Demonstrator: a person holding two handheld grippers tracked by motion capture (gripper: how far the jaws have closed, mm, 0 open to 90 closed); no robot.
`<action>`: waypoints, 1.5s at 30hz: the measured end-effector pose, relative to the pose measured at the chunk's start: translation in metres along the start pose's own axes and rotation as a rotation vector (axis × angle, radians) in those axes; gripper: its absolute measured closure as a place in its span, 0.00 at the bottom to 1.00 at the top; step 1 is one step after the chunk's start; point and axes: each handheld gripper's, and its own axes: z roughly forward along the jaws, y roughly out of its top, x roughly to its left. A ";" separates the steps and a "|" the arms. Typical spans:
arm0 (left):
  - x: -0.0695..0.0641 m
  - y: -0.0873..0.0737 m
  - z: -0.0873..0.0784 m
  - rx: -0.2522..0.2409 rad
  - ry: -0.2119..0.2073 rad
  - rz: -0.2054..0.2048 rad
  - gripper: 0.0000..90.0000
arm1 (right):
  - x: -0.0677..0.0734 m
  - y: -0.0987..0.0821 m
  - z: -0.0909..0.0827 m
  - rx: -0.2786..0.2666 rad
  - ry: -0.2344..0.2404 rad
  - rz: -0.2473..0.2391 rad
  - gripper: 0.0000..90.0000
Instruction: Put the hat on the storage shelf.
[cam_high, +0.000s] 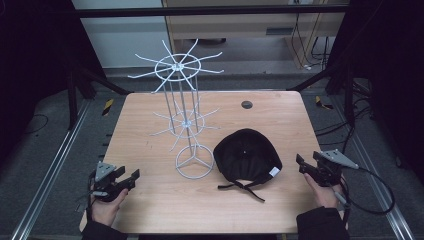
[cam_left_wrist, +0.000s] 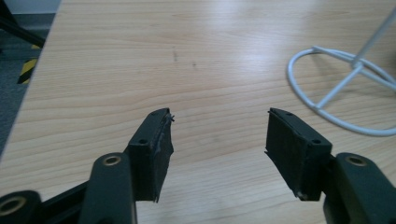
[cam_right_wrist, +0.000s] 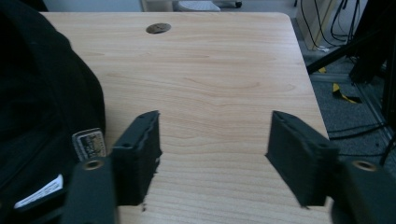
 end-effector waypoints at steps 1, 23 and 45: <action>-0.009 0.001 0.000 0.003 -0.023 -0.006 0.47 | 0.002 0.002 -0.004 0.000 0.011 -0.025 0.48; -0.072 0.019 0.001 0.000 -0.109 0.097 0.56 | 0.040 0.023 -0.006 0.044 0.206 -0.087 0.59; -0.162 0.035 0.048 0.003 -0.221 0.210 0.64 | 0.052 0.011 0.007 0.117 0.226 -0.138 0.63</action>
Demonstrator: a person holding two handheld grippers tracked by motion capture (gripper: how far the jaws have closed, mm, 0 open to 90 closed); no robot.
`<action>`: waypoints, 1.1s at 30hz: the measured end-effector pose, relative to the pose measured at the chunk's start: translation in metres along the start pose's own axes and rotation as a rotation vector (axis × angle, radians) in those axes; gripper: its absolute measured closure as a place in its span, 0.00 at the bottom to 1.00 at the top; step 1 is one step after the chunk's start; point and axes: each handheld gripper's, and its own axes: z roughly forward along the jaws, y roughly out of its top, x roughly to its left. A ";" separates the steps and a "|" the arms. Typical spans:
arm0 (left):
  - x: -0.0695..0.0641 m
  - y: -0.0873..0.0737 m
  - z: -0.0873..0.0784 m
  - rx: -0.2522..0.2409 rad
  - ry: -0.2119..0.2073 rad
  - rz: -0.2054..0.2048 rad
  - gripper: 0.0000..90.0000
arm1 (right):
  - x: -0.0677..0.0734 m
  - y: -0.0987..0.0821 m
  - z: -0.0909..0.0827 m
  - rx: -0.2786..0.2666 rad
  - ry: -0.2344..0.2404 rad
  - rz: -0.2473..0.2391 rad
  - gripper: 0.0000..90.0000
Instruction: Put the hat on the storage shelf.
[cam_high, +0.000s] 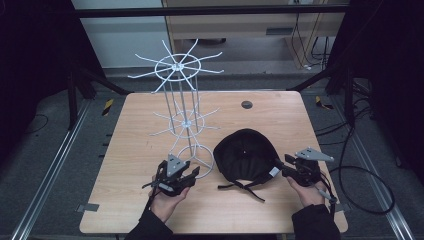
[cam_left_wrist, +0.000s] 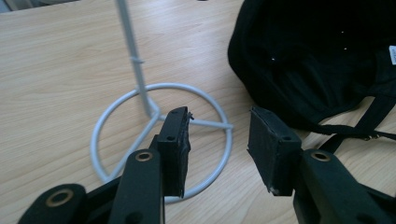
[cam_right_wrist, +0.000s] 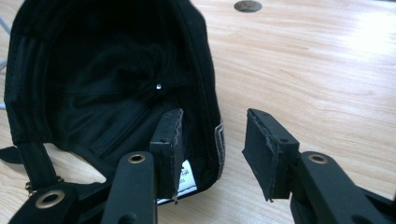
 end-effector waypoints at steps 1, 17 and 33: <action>-0.003 0.001 0.005 0.003 -0.002 0.006 0.64 | 0.000 0.000 0.001 0.005 -0.001 -0.003 0.63; -0.035 0.010 0.057 0.022 -0.016 0.008 0.62 | -0.003 -0.008 0.014 0.055 -0.007 0.005 0.66; -0.035 0.009 0.075 0.024 -0.081 -0.095 0.68 | -0.002 -0.009 0.022 0.090 -0.002 0.017 0.77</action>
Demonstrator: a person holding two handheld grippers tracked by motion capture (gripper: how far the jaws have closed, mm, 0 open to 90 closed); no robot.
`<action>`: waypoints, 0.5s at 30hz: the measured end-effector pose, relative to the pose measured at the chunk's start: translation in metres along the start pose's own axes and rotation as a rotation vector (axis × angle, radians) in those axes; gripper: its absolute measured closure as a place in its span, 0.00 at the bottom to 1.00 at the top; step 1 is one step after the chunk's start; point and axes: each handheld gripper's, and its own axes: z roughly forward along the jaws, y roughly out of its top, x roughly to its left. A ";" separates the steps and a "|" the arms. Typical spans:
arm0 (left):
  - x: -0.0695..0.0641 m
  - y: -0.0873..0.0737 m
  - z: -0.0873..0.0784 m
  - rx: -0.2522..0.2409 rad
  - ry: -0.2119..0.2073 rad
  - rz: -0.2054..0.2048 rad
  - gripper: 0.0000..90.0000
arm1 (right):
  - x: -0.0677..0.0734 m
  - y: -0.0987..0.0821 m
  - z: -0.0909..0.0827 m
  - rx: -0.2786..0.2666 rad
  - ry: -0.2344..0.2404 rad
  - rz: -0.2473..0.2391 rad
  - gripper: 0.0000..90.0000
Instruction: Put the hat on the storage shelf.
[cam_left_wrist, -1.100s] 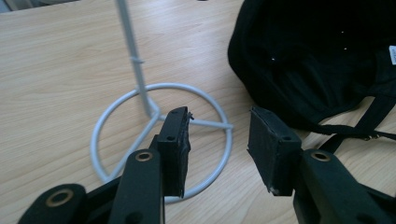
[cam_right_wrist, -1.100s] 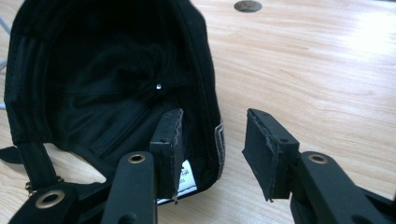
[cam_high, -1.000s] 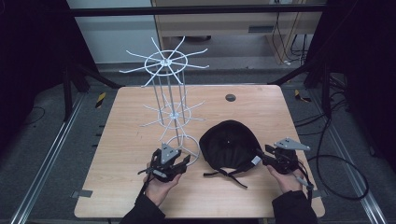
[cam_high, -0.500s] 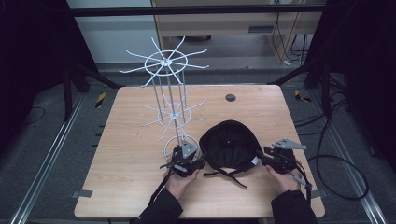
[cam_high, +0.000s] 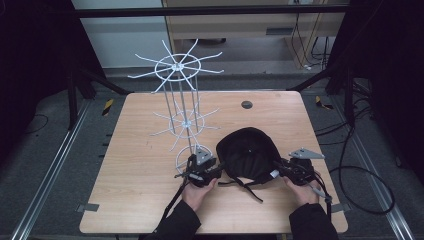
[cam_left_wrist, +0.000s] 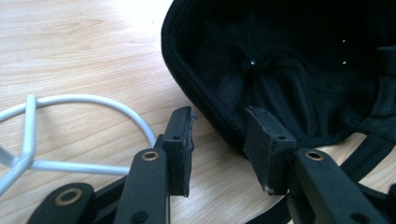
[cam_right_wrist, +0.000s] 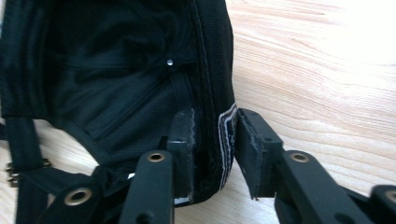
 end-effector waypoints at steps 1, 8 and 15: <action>0.000 0.001 0.001 0.005 0.005 0.001 0.68 | 0.000 0.000 0.001 0.000 -0.008 -0.008 0.79; -0.002 0.003 0.009 0.002 -0.023 -0.016 0.64 | -0.002 -0.001 0.002 0.008 -0.018 -0.004 0.85; -0.004 0.001 0.021 0.058 -0.002 -0.021 0.74 | -0.003 -0.001 0.004 0.013 -0.026 -0.010 0.89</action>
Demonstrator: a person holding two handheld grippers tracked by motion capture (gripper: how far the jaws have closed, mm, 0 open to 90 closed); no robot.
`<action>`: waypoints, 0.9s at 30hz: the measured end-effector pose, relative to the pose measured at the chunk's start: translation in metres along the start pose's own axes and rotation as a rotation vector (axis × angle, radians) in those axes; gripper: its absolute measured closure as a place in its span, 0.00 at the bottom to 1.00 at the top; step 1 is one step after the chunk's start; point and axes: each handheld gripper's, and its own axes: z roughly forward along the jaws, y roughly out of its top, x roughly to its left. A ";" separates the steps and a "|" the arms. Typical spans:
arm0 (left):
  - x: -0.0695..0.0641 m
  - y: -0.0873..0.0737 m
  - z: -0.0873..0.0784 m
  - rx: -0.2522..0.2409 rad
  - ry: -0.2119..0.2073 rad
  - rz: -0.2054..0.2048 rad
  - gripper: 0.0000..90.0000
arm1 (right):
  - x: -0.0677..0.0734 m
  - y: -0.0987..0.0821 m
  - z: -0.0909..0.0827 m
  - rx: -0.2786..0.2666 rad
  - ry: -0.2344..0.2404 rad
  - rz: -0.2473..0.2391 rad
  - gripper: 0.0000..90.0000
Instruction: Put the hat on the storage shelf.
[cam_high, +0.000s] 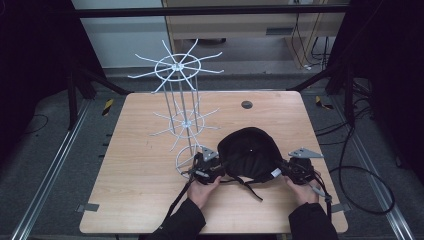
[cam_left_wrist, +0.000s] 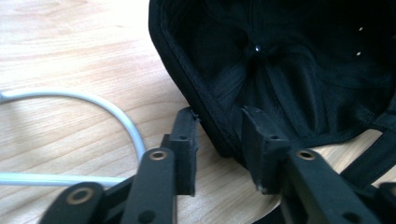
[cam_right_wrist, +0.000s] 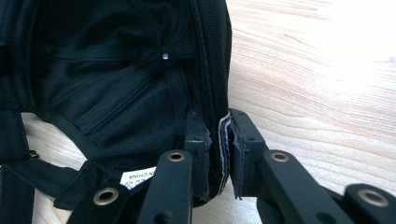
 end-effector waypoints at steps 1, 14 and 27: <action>0.000 0.000 0.001 0.002 -0.004 0.003 0.77 | 0.000 0.000 0.000 -0.002 0.000 0.002 0.89; -0.016 0.008 0.022 -0.003 -0.039 -0.019 0.89 | 0.007 0.018 -0.044 -0.202 0.004 -0.029 0.90; -0.020 0.013 0.055 0.016 -0.045 -0.054 0.89 | 0.039 0.010 -0.048 -0.267 0.224 -0.217 0.91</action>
